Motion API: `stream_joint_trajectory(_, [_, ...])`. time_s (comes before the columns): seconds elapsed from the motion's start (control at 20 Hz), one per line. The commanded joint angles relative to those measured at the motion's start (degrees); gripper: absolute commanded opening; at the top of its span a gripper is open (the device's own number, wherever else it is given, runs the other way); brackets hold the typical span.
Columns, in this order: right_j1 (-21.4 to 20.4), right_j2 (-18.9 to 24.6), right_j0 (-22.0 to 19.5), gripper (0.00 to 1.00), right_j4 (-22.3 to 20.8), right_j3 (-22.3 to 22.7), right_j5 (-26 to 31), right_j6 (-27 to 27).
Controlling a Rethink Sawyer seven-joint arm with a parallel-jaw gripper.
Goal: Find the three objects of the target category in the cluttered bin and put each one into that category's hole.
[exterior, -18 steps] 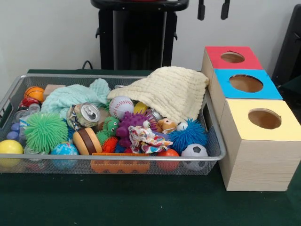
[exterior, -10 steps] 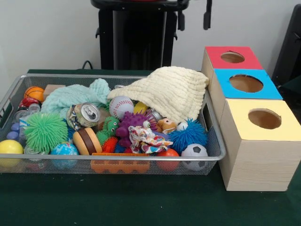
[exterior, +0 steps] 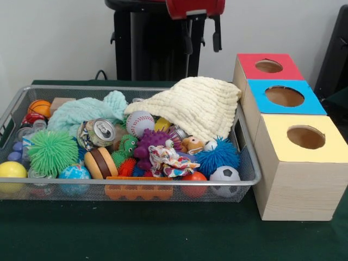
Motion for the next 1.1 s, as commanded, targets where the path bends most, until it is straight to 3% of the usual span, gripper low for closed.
stream_joint_trajectory(0.05, [6.23,9.48,-4.45,1.00,-5.56,-4.79,-0.95,-5.55])
stream_joint_trajectory(0.3, [6.49,11.41,-7.26,1.00,-7.43,-5.86,1.14,-5.39])
stream_joint_trajectory(0.55, [7.31,14.38,-11.19,1.00,-8.58,-10.27,8.46,-9.10])
stream_joint_trajectory(0.85, [7.19,16.92,-14.39,1.00,-9.59,-12.29,13.24,-10.79])
stream_joint_trajectory(1.1, [3.38,17.73,-15.37,1.00,-11.03,-16.60,22.19,-12.08])
